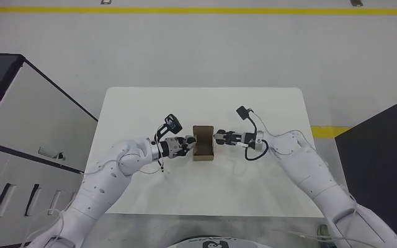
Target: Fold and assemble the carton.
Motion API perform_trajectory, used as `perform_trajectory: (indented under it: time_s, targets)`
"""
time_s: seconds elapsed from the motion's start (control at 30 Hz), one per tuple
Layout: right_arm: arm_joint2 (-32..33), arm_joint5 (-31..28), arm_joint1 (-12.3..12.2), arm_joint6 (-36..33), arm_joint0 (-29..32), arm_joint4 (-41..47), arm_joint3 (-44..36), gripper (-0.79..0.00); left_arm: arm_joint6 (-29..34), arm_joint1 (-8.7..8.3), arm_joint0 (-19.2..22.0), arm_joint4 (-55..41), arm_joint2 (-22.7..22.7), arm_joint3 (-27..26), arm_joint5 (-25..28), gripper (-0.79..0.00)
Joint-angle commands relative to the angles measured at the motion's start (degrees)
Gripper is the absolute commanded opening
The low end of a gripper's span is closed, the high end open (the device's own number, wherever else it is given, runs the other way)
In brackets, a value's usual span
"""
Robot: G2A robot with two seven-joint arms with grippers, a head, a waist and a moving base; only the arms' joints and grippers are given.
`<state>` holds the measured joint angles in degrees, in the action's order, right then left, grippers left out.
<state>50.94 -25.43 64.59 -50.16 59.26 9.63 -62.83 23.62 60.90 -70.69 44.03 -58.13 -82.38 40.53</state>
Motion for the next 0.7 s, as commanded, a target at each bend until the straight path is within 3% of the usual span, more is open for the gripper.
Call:
perform_trajectory:
  time_s: [0.0,0.67]
  targets:
    - [-0.21,-0.14,0.14,-0.24,-0.24,-0.03,0.26,-0.785,0.04,0.08,0.22,0.04,0.31,0.16,0.04,-0.785]
    - [0.17,1.05,0.13,-0.76,0.92,-2.92,-1.84,-0.785,0.0,0.79,1.71,3.7,3.06,1.06,-1.67,-0.785]
